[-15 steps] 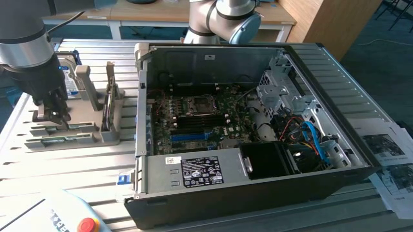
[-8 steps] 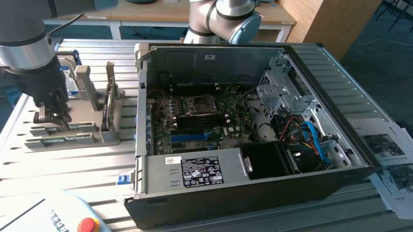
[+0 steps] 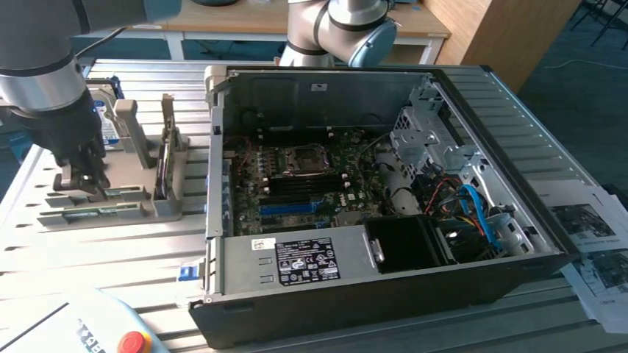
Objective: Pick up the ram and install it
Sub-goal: 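Pick up the ram and move it above insertion slot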
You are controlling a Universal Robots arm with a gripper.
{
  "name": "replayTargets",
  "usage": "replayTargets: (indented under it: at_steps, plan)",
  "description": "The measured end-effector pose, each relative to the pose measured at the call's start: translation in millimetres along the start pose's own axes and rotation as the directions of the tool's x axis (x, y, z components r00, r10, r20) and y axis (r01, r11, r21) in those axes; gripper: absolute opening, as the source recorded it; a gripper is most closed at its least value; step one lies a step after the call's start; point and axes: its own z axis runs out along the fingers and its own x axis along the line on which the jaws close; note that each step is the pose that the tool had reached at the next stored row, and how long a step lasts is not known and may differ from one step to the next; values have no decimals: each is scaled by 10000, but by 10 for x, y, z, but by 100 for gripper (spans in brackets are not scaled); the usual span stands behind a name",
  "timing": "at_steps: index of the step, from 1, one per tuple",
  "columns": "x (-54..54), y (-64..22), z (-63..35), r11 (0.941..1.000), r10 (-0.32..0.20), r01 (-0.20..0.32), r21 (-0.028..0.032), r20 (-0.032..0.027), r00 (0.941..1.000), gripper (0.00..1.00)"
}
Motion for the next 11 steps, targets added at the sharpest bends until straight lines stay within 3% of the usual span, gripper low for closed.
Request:
replayTargets:
  at_steps: [11]
  plan:
    - [0,-2,65,10000,0,0,-2,-2,10000,31]
